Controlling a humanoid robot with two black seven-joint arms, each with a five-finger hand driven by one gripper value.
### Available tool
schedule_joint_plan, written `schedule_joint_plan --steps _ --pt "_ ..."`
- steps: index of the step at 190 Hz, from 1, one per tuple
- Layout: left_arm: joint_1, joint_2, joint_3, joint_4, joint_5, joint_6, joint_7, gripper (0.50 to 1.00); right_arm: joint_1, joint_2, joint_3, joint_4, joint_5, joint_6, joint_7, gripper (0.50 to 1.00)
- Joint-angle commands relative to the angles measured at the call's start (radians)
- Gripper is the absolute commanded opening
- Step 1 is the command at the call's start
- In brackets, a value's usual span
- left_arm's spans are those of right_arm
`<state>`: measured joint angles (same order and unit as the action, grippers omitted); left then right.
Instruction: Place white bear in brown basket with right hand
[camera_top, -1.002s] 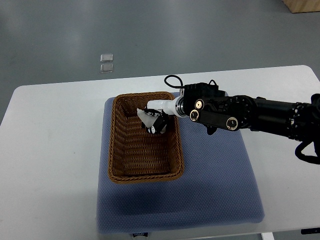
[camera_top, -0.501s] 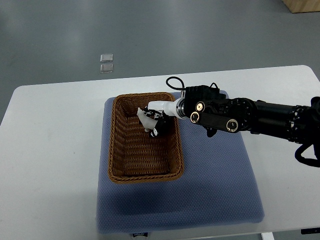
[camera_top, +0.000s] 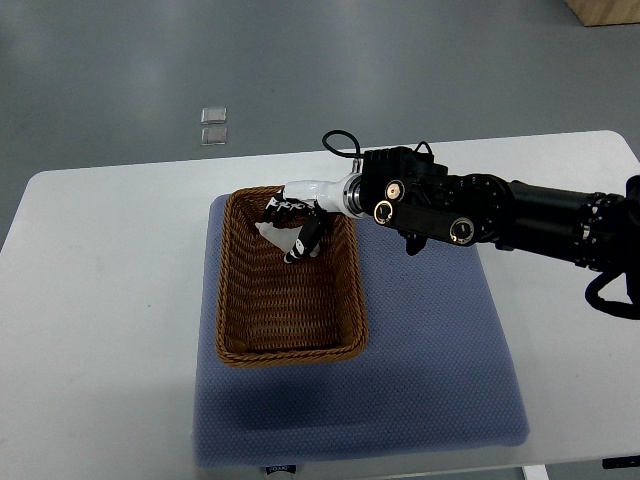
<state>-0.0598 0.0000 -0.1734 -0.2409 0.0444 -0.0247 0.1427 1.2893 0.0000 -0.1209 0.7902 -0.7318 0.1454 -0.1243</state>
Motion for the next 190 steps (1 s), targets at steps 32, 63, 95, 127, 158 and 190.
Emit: schedule_joint_plan --steps 32,63,95,127,158,190 --pt "0.0 0.0 0.0 0.0 -0.001 0.0 0.0 1.0 0.032 0.0 0.003 0.001 0.002 0.0 0.0 0.832" --pt "0.0 0.0 0.0 0.0 0.0 0.0 0.0 1.0 0.076 0.0 0.026 0.003 0.005 0.0 0.002 0.832" --pt "0.001 0.0 0.002 -0.001 0.0 0.0 0.0 1.0 0.082 -0.034 0.178 0.003 0.005 0.016 0.002 0.832" --pt "0.0 0.0 0.002 -0.001 0.0 0.0 0.0 1.0 0.012 -0.137 0.438 0.001 0.011 0.0 0.003 0.834" --pt "0.0 0.0 0.0 -0.003 0.0 0.0 0.0 1.0 -0.197 -0.166 0.86 0.001 0.11 -0.05 0.058 0.858" --pt "0.0 0.0 0.0 -0.005 0.0 0.0 0.0 1.0 -0.375 -0.13 1.15 0.0 0.23 -0.079 0.137 0.858"
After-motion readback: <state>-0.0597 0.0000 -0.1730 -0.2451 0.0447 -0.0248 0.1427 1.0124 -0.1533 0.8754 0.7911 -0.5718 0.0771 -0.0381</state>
